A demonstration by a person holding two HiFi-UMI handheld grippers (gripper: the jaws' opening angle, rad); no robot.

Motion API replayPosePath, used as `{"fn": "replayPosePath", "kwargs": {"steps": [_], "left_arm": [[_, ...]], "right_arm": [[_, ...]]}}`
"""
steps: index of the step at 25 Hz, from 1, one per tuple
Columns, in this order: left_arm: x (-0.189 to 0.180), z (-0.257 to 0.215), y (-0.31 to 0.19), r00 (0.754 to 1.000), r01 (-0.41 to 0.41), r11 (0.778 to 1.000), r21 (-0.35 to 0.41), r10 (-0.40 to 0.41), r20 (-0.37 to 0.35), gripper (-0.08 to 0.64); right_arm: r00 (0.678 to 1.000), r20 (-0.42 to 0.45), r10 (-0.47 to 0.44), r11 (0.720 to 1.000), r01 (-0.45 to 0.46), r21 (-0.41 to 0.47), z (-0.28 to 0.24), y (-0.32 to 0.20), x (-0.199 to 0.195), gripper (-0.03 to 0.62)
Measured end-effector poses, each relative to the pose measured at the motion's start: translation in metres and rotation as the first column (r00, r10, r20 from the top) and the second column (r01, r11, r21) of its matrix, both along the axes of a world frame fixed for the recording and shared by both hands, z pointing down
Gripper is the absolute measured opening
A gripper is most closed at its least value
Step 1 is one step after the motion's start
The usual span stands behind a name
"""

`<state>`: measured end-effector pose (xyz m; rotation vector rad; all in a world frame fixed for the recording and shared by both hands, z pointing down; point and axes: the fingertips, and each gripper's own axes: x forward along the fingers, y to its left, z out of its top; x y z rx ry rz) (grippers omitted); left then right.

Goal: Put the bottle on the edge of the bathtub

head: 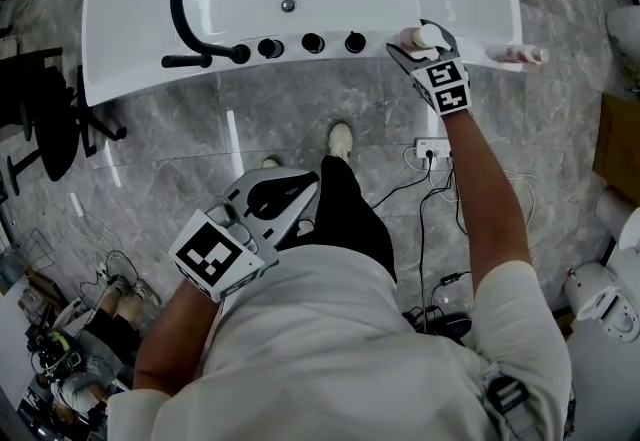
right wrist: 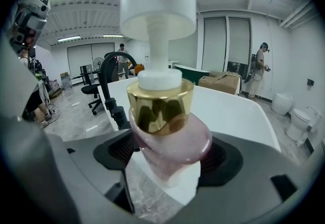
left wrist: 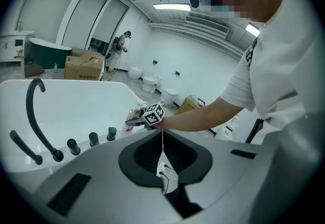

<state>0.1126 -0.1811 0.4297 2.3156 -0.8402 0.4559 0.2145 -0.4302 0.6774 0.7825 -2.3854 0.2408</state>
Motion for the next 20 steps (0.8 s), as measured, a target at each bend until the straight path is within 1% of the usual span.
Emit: {"fn": "replayPosePath", "kwargs": {"steps": [5,10,13,16,20], "left_arm": [[0.001,-0.002,0.001,0.999,-0.044,0.999,0.018,0.044,-0.008,0.02],[0.001,-0.015,0.002,0.996,-0.087,0.994,0.062,0.089,-0.028,0.02],[-0.004,-0.022,0.008,0.993,-0.113,0.99,0.088,0.116,-0.037,0.02],[-0.012,-0.029,0.02,0.989,-0.136,0.985,0.103,0.141,-0.044,0.02],[-0.025,-0.039,0.037,0.983,-0.164,0.977,0.135,0.173,-0.054,0.02]], "right_arm": [[0.997,-0.005,0.074,0.997,-0.074,-0.001,-0.005,0.003,0.019,0.396],[0.99,-0.014,0.141,0.99,-0.141,-0.001,-0.016,0.017,0.035,0.396],[0.979,-0.015,0.202,0.979,-0.201,0.006,-0.024,0.031,0.046,0.379],[0.965,-0.009,0.262,0.965,-0.263,-0.002,-0.032,0.052,0.053,0.348],[0.95,0.011,0.312,0.95,-0.312,-0.014,-0.049,0.088,0.049,0.294]]}}
